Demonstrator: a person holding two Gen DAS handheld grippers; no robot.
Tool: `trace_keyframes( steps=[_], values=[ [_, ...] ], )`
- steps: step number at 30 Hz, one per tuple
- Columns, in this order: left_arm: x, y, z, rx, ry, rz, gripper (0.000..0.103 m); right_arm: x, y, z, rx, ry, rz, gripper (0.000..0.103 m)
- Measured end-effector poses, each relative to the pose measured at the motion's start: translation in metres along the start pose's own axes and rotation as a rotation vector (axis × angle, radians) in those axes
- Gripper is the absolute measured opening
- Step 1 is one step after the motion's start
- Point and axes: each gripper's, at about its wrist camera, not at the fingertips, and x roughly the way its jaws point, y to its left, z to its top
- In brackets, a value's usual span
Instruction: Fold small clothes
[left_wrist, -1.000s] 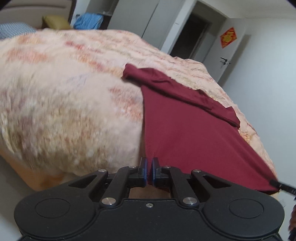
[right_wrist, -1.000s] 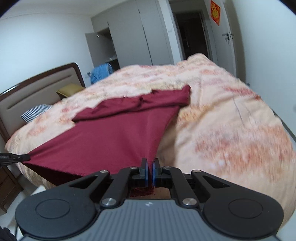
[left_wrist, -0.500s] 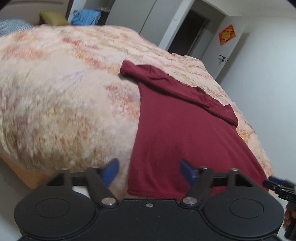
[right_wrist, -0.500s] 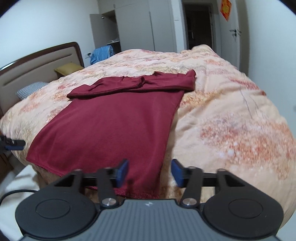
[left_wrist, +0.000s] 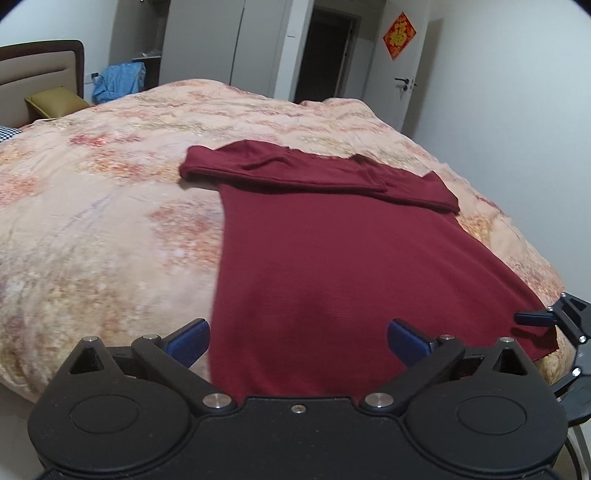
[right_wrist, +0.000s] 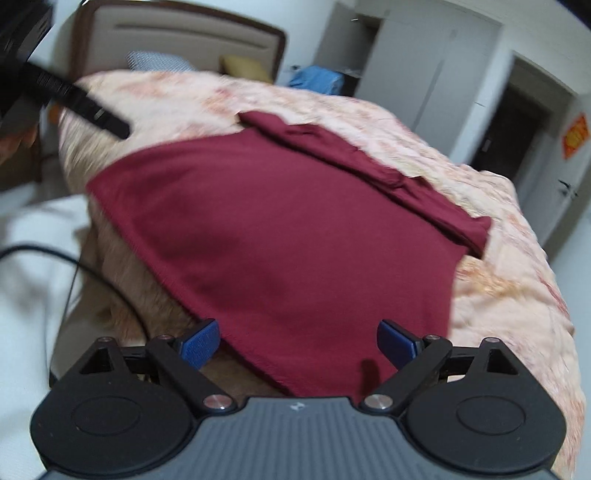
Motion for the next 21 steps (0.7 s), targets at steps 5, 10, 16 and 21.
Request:
trace_keyframes(
  steps=[5,10,16,21],
  values=[
    [0.011,-0.012,-0.001,0.037,0.016,-0.015,0.102,0.013,0.020,-0.005,-0.160,0.040,-0.028,0.095],
    [0.015,-0.019,-0.003,0.075,0.006,-0.033,0.102,0.026,0.046,-0.019,-0.355,0.052,-0.142,0.095],
    [0.005,-0.029,-0.011,0.150,-0.079,-0.081,0.102,0.023,0.062,-0.024,-0.469,-0.062,-0.225,0.079],
    [-0.002,-0.036,-0.023,0.211,-0.116,-0.130,0.102,0.004,0.052,-0.017,-0.416,-0.176,-0.185,0.064]
  ],
)
